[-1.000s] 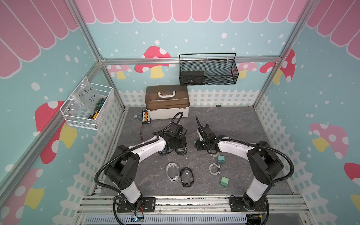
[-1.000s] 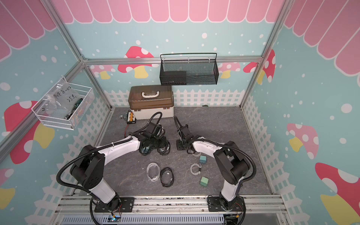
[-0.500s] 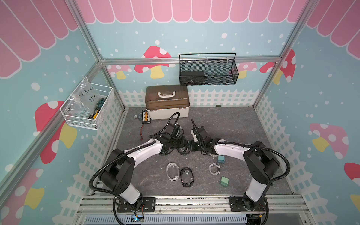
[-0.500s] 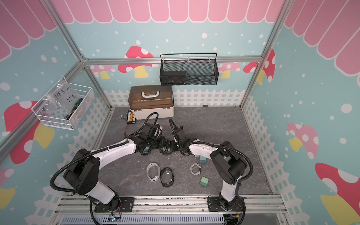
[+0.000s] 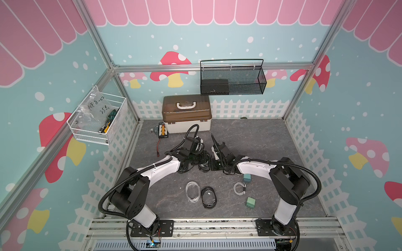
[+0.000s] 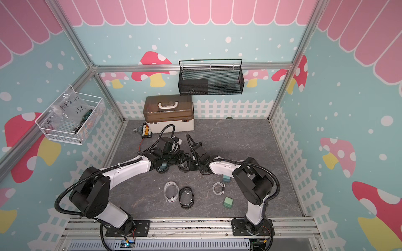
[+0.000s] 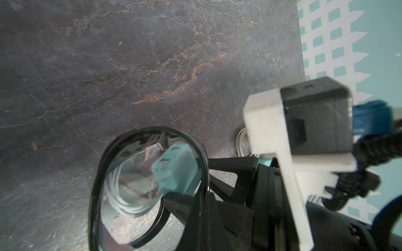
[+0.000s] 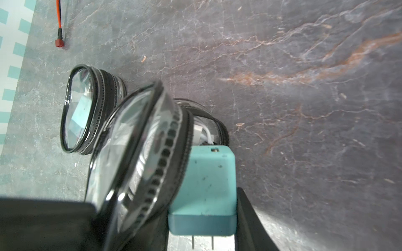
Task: Pack away charging kits
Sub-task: Place the storage bag at the center of the board.
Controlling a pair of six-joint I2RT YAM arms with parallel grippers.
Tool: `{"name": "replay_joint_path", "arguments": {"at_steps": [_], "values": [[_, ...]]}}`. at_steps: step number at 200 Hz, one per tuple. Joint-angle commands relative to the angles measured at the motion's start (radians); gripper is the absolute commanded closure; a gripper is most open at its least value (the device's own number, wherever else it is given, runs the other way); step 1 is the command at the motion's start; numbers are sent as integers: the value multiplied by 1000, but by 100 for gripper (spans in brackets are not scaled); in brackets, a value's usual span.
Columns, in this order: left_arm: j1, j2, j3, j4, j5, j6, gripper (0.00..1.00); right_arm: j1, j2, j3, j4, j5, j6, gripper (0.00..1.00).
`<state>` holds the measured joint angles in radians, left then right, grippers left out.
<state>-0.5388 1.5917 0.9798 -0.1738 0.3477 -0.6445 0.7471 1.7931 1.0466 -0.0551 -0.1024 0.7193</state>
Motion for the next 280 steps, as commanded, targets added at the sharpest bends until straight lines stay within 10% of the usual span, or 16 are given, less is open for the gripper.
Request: {"name": "replay_joint_path", "arguments": {"at_steps": [1, 169, 280], "values": [[2, 13, -12, 51, 34, -19, 100, 13, -42, 21, 21, 6, 11, 81], [4, 97, -22, 148, 121, -81, 100, 14, -18, 59, 44, 60, 45, 36], [16, 90, -29, 135, 101, -80, 100, 12, -185, -117, -87, 252, 23, 56]]}}
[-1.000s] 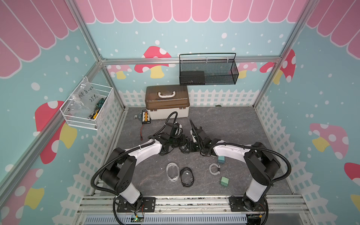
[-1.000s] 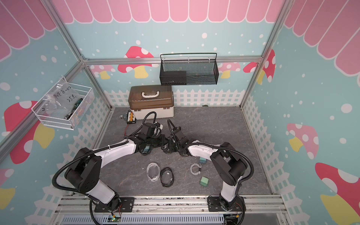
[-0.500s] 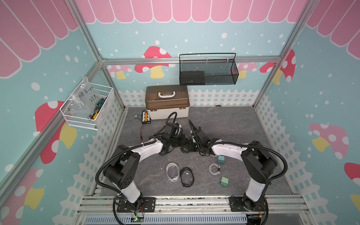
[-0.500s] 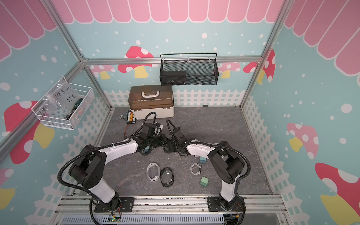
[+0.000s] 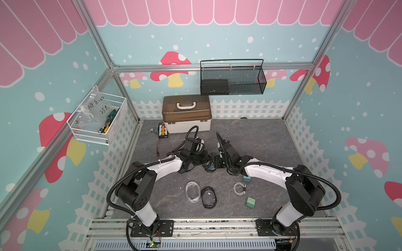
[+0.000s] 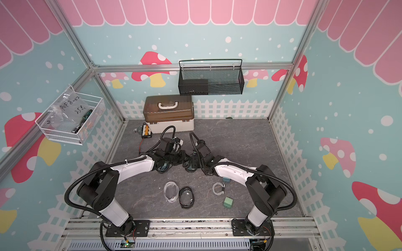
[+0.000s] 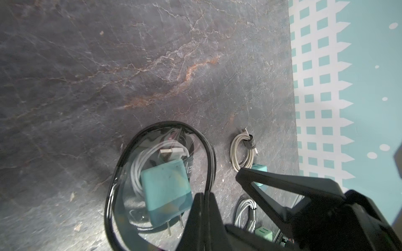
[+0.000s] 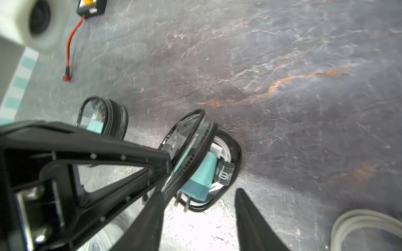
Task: Pack away charging kits
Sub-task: Place the storage bag at the center of the board.
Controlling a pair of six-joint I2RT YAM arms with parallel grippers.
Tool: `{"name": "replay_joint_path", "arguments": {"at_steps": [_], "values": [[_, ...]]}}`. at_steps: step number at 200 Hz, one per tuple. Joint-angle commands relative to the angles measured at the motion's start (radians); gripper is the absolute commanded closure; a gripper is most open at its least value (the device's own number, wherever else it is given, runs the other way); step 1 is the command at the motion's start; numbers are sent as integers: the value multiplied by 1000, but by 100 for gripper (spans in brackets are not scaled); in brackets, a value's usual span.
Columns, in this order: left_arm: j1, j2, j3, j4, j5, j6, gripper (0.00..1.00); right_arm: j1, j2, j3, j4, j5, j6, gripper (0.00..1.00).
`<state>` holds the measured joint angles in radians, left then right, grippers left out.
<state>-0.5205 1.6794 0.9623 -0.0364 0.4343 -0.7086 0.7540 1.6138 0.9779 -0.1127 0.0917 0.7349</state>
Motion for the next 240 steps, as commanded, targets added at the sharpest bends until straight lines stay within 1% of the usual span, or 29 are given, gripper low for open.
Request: {"name": "replay_joint_path", "arguments": {"at_steps": [1, 20, 38, 61, 93, 126, 194, 240], "values": [[-2, 2, -11, -3, 15, -16, 100, 5, -4, -49, -30, 57, 8, 57], [-2, -2, -12, -5, 12, -15, 100, 5, 16, -62, -26, 34, 14, 62], [-3, -3, -12, -6, 10, -14, 100, 5, 28, -81, 2, -5, 20, 71], [-2, -7, -11, -8, 7, -11, 100, 11, 15, -115, 56, -58, 27, 76], [-2, -11, -11, -10, 2, -9, 100, 30, -9, -144, 112, -115, 39, 80], [-3, -6, -10, -11, 2, -8, 100, 43, 17, -137, 158, -147, 55, 82], [-3, -3, -11, -6, 12, -9, 100, 36, 180, 10, 151, -62, 61, 88], [-2, 0, -11, -2, 20, -14, 100, 30, 195, 48, 137, -20, 48, 87]]}}
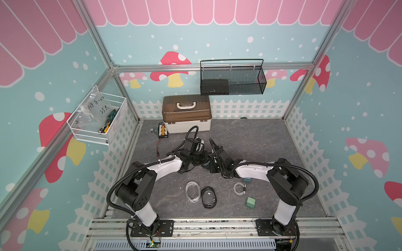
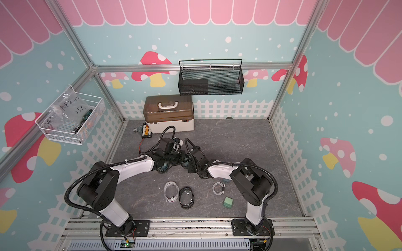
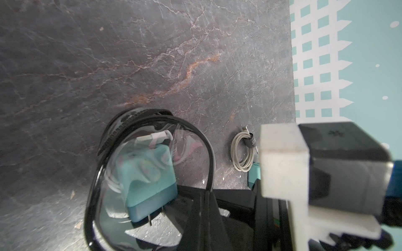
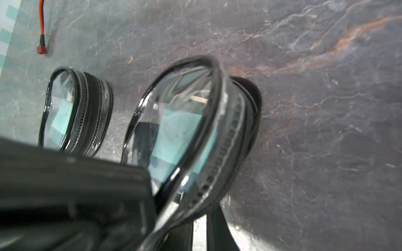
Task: Pack away charging kits
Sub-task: Place the storage bag at the center of the board, then close the storage bag at the center of the board.
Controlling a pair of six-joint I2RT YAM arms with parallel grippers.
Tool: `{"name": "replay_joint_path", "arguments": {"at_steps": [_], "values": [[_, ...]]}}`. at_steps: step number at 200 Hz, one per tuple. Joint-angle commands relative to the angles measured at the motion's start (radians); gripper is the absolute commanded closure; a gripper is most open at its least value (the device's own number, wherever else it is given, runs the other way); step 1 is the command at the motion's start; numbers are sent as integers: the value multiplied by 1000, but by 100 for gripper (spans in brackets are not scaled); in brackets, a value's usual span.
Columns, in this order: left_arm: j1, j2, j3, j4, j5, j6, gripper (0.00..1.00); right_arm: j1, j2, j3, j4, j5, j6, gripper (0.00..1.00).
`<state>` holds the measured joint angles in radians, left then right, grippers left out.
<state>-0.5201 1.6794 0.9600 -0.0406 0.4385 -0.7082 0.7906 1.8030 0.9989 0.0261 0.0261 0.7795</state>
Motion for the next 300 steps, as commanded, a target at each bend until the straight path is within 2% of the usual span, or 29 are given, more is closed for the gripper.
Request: {"name": "replay_joint_path", "arguments": {"at_steps": [1, 46, 57, 79, 95, 112, 123, 153, 190, 199, 211, 220, 233, 250, 300], "values": [[-3, -1, -9, 2, 17, -14, 100, -7, 6, 27, -2, 47, 3, 87], [-1, -5, -6, -16, 20, -9, 100, -10, -19, 22, 5, 69, -24, 85], [2, -27, -11, -23, 14, 1, 86, -13, -42, 5, 1, 79, -25, 82], [7, -126, -57, -25, -40, 24, 46, -33, -111, -54, -2, 87, -25, 74], [7, -212, -92, -30, -87, 42, 24, -49, -168, -95, -7, 90, -29, 70], [8, -306, -138, -26, -148, 51, 8, -64, -226, -127, -31, 105, -34, 67], [10, -365, -172, -20, -198, 52, 3, -73, -264, -140, -45, 108, -35, 63], [19, -478, -238, -20, -313, 34, 1, -76, -279, -80, -79, 56, -62, 49], [28, -516, -266, -64, -494, -5, 1, -75, -95, 95, -149, 23, -59, 44], [45, -517, -267, -70, -482, 9, 1, -75, -51, 128, -162, 14, -59, 44], [74, -510, -260, -65, -396, 43, 1, -76, -5, 150, -163, 8, -53, 45], [93, -492, -249, -64, -333, 52, 1, -76, 20, 157, -164, 0, -50, 51], [106, -450, -218, -98, -305, 45, 4, -75, 41, 154, -162, 1, -45, 62], [130, -373, -187, -95, -221, 45, 12, -76, 50, 140, -158, 12, -43, 71], [137, -169, -114, -79, -88, 50, 15, -76, 62, 98, -127, 23, -36, 92]]}}
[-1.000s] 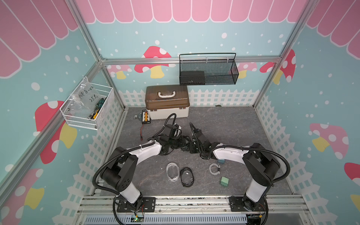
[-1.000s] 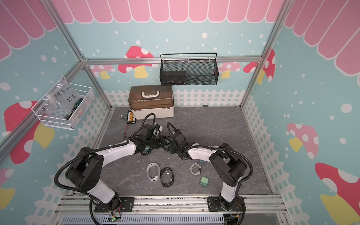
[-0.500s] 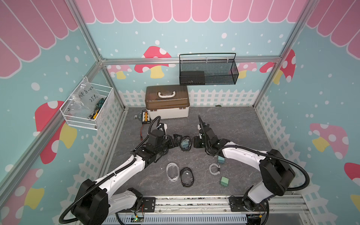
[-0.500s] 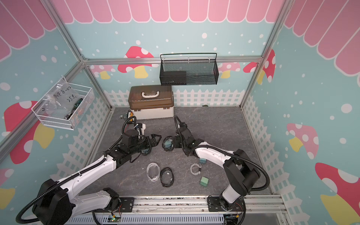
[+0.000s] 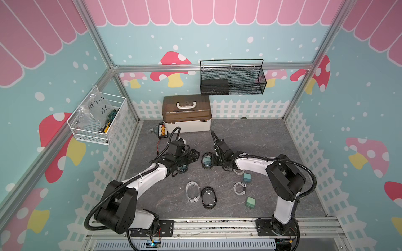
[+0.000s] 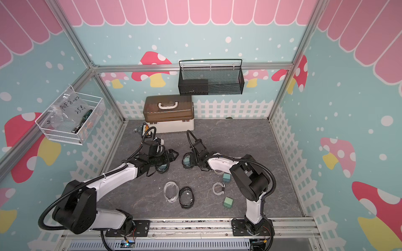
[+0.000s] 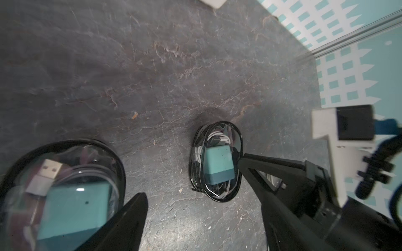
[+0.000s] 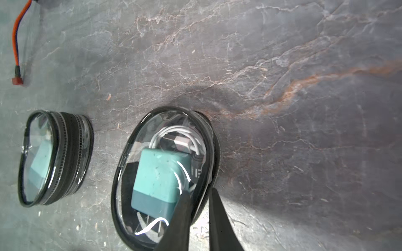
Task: Pack away charging kits
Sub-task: Pick up the storage bag at the center of the board.
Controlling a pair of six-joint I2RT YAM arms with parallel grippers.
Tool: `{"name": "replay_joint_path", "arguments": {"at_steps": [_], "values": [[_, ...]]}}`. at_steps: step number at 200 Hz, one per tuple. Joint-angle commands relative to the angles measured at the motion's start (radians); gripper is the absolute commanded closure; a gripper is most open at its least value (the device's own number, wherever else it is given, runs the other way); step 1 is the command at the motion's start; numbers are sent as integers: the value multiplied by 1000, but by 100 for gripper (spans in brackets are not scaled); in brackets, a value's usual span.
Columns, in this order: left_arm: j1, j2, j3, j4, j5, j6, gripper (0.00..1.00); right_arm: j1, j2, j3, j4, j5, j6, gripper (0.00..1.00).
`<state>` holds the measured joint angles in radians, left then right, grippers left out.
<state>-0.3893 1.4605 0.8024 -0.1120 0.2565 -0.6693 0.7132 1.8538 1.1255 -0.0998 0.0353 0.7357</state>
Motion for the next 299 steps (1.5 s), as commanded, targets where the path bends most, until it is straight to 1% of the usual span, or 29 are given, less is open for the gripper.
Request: {"name": "replay_joint_path", "arguments": {"at_steps": [1, 42, 74, 92, 96, 120, 160, 181, 211, 251, 278, 299], "values": [[5, 53, 45, -6, 97, 11, 15, 2, 12, -29, -2, 15, 8, 92], [6, 152, 81, 32, 203, 7, 16, 2, 34, -38, 14, 16, 6, 99], [4, 232, 116, 61, 274, 3, 15, 2, 38, -47, 46, 9, -1, 100], [4, 274, 137, 63, 285, 0, 16, 0, 38, -47, 58, 15, -7, 100], [4, 284, 140, 64, 286, -2, 17, -1, 71, -47, 59, 15, -6, 100], [6, 338, 163, 73, 301, -12, 19, -6, 92, -52, 73, 6, -7, 100], [5, 415, 208, 74, 324, -15, 27, -11, 79, -81, 90, 15, -13, 100], [6, 442, 222, 72, 330, -18, 27, -13, 68, -92, 107, 3, -18, 100], [5, 475, 246, 66, 340, -16, 31, -15, 71, -96, 124, 7, -28, 100], [5, 520, 275, 52, 365, -15, 41, -20, 84, -100, 141, 1, -33, 100], [6, 535, 283, 53, 390, -16, 41, -24, 82, -99, 149, -8, -42, 100], [3, 555, 292, 48, 405, -15, 38, -23, 76, -97, 153, -8, -48, 100]]}}
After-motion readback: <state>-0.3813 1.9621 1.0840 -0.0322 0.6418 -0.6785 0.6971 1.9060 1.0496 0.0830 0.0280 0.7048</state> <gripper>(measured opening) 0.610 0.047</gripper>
